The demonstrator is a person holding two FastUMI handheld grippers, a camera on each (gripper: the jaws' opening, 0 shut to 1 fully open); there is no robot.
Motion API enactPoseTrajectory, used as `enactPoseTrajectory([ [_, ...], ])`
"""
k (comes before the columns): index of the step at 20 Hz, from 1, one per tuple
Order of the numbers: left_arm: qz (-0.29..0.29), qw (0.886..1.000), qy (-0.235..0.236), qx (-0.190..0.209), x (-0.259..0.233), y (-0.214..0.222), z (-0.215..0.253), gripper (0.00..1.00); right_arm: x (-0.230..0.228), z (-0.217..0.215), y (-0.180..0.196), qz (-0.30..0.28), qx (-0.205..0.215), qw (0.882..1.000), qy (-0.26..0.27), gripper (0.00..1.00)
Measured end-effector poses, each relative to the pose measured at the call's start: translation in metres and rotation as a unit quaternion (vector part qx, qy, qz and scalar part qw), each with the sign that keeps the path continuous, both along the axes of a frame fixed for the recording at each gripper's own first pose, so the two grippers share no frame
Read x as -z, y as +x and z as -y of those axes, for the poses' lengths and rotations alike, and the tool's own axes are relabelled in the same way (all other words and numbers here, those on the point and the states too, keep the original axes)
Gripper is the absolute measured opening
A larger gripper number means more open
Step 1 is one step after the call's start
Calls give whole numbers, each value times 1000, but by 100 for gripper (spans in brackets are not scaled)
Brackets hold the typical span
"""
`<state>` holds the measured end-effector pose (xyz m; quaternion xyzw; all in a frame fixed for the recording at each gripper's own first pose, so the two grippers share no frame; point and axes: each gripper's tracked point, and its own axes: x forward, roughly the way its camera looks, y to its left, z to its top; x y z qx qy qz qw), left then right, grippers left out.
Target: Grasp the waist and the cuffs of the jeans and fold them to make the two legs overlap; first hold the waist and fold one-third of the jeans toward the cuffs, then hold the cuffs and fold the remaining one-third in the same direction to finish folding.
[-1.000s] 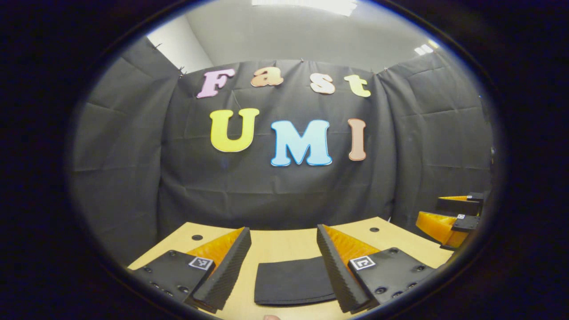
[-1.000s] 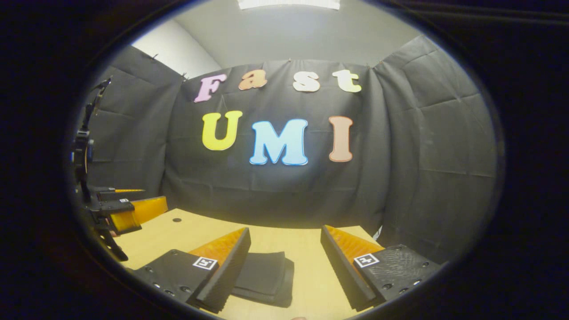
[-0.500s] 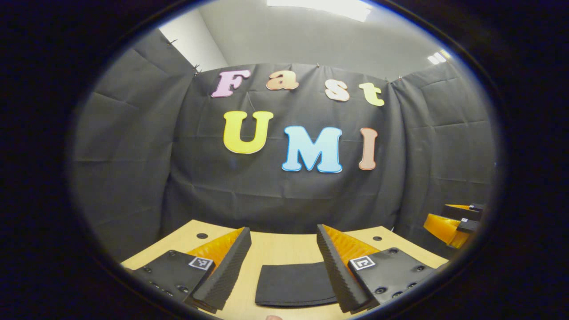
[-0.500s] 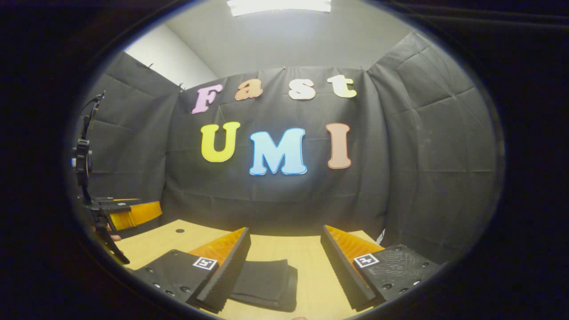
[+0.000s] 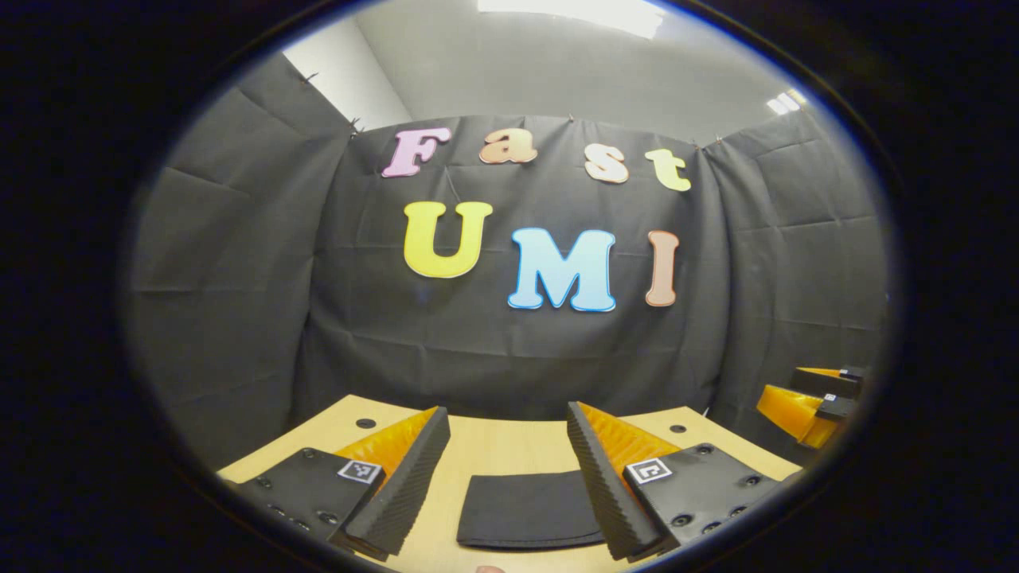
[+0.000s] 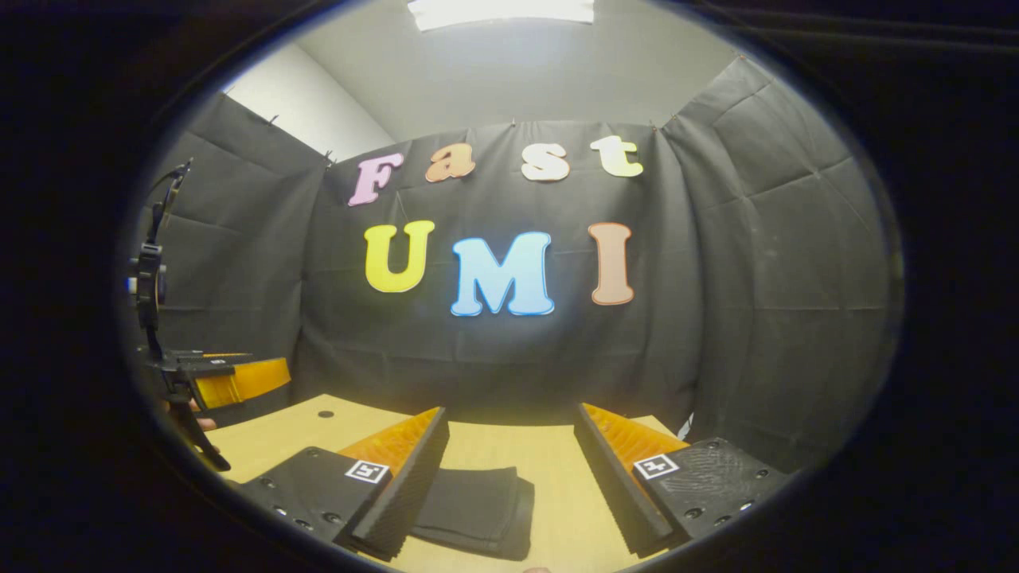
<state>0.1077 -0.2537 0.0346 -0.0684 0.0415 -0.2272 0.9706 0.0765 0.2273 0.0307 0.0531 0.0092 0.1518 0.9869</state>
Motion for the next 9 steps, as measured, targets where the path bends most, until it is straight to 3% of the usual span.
enactPoseTrajectory([
  [9,8,1000,7,6,0,-5,1,100,0,4,-2,1,7,1000,6,95],
])
